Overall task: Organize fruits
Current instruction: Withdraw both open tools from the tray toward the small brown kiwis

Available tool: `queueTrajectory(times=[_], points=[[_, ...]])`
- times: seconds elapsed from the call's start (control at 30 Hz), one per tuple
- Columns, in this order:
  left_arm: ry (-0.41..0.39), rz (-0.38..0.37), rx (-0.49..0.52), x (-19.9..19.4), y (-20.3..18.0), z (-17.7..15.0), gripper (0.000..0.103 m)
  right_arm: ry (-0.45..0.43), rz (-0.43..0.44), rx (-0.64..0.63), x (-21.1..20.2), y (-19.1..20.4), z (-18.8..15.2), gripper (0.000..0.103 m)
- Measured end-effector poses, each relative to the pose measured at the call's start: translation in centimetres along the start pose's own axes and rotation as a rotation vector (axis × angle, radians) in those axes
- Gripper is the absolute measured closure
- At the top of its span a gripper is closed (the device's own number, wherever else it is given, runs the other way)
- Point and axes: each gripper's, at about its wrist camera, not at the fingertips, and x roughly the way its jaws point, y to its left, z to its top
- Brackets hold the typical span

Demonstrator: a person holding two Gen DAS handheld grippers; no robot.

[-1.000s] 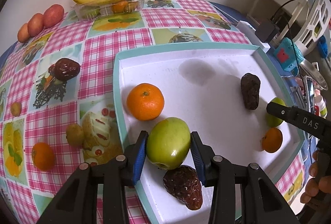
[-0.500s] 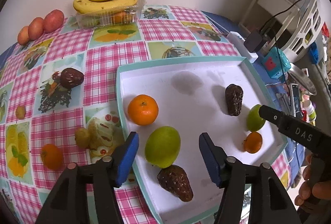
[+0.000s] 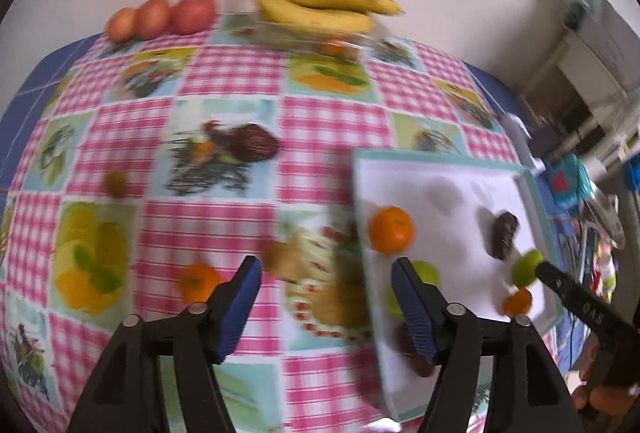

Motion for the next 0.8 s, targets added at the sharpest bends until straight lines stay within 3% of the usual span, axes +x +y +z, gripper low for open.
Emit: queueTrajectory(times=[0.33,0.57,0.6,0.63,0.67,0.7,0.8], points=[[-0.047,0.062,-0.22,-1.8,8.8,1.0,0.02,0.015,0.063,-0.063,0.4,6.0,-0.6,0.043],[-0.086,0.115,-0.295,-3.3,13.1,1.0,0.017,0.014,0.092,-0.121,0.4,9.8,-1.2,0.042],[-0.089,0.121,-0.301,-3.4,13.5,1.0,0.016,0.012,0.098,-0.131,0.4,10.2,-1.3,0.039],[-0.091,0.13,-0.306,-3.5,13.9,1.0,0.014,0.01,0.102,-0.141,0.4,10.7,-1.4,0.023],[-0.092,0.141,-0.309,-3.5,14.2,1.0,0.005,0.006,0.105,-0.148,0.4,11.1,-1.5,0.01],[-0.093,0.16,-0.312,-3.6,14.5,0.9,0.0,-0.001,0.107,-0.155,0.4,11.5,-1.6,0.009],[-0.1,0.192,-0.315,-3.8,15.0,0.9,0.0,-0.014,0.107,-0.172,0.3,12.4,-1.9,0.009]])
